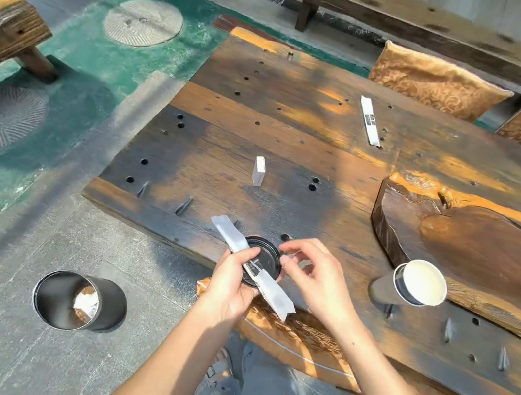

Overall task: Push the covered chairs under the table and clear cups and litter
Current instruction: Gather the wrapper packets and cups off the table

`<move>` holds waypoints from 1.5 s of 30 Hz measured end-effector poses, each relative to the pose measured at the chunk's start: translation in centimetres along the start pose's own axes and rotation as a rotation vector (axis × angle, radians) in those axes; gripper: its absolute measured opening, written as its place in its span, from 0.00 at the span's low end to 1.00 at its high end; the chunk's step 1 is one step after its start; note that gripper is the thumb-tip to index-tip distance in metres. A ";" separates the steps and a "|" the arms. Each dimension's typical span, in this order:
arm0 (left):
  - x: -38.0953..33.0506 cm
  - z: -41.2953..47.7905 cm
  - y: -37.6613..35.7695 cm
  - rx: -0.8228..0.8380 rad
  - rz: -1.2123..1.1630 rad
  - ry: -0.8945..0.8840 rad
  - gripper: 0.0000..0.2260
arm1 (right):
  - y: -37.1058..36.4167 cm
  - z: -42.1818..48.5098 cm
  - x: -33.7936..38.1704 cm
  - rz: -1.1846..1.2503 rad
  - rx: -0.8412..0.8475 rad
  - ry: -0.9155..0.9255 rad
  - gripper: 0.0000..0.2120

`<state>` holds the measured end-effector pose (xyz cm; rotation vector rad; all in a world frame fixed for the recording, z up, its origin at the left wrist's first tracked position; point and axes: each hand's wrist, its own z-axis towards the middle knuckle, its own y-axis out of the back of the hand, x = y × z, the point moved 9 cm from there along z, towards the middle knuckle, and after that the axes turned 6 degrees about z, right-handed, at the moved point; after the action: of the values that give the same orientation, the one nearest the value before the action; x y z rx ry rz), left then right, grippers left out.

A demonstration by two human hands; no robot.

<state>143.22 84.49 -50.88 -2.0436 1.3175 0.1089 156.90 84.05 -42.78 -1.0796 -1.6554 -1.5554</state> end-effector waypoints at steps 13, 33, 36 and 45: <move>-6.8 3.8 2.7 -0.084 -0.117 -0.064 0.24 | -9.0 23.8 -5.6 -0.417 0.360 -0.108 0.25; -7.0 4.7 -1.1 0.025 -0.121 -0.135 0.29 | -0.7 12.6 -1.6 0.552 0.315 -0.148 0.15; -5.3 4.8 -3.5 0.110 -0.052 -0.102 0.36 | -0.6 10.9 -0.9 0.505 0.304 -0.141 0.14; -0.1 5.2 -8.2 0.309 0.091 -0.008 0.34 | 4.8 7.9 -1.4 0.156 -0.019 0.010 0.15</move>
<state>151.49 89.65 -50.65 -1.7224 1.3321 -0.0441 162.47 91.53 -42.57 -1.1790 -1.5145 -1.4761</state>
